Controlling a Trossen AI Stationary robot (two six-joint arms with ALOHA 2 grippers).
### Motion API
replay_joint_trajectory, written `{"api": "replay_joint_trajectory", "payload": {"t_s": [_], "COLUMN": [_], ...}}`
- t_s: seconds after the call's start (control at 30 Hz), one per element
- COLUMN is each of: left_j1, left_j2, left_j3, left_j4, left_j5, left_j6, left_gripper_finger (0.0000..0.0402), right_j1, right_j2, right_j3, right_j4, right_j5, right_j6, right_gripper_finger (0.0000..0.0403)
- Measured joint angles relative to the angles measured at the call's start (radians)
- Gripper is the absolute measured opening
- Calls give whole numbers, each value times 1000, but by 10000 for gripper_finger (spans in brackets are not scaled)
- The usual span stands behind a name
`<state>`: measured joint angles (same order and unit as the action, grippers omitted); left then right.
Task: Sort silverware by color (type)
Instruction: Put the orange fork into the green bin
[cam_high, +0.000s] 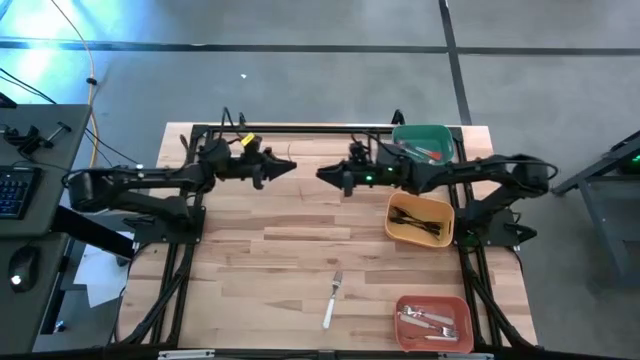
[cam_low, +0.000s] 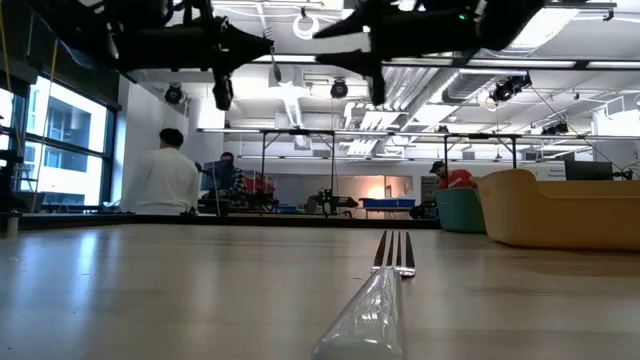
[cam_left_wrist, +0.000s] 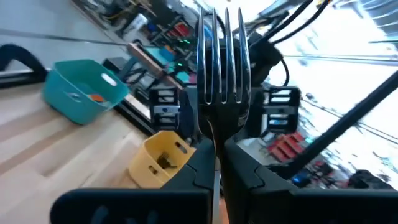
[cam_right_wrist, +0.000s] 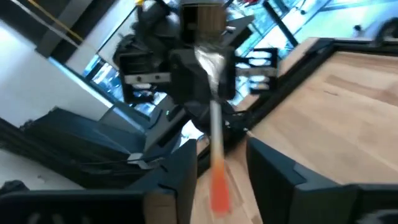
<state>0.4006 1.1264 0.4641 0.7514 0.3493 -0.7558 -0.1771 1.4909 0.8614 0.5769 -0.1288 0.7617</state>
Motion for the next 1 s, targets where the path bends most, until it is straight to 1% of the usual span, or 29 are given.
{"api": "replay_joint_trajectory", "payload": {"t_s": [0.1,0.2,0.33,0.43,0.5,0.57,0.7,0.73,0.77,0.83,1.0], "left_j1": [14,19,22,33,35,40,45,45,45,45,44], "left_j2": [64,107,140,150,153,152,152,153,152,152,151], "left_j3": [4,23,53,66,66,66,66,66,66,66,67], "left_j4": [77,133,137,140,137,141,142,142,143,142,141], "left_j5": [47,87,112,146,147,147,158,159,162,162,158], "left_j6": [-24,-26,-10,-8,0,0,-4,-7,-7,-9,-19], "left_gripper_finger": [0,0,0,0,0,0,0,0,0,3,30], "right_j1": [1,0,-2,-2,-2,-2,-2,-2,-1,0,-7], "right_j2": [64,118,178,206,216,219,219,219,219,218,194], "right_j3": [96,189,288,330,342,344,344,344,344,344,344], "right_j4": [-44,-147,-270,-281,-281,-281,-279,-276,-275,-275,-305], "right_j5": [-20,-39,-59,-63,-63,-63,-55,-55,-54,-55,-50], "right_j6": [-10,-29,-66,-74,-86,-105,-145,-170,-192,-210,-230], "right_gripper_finger": [133,140,142,139,128,104,26,14,9,13,3]}}
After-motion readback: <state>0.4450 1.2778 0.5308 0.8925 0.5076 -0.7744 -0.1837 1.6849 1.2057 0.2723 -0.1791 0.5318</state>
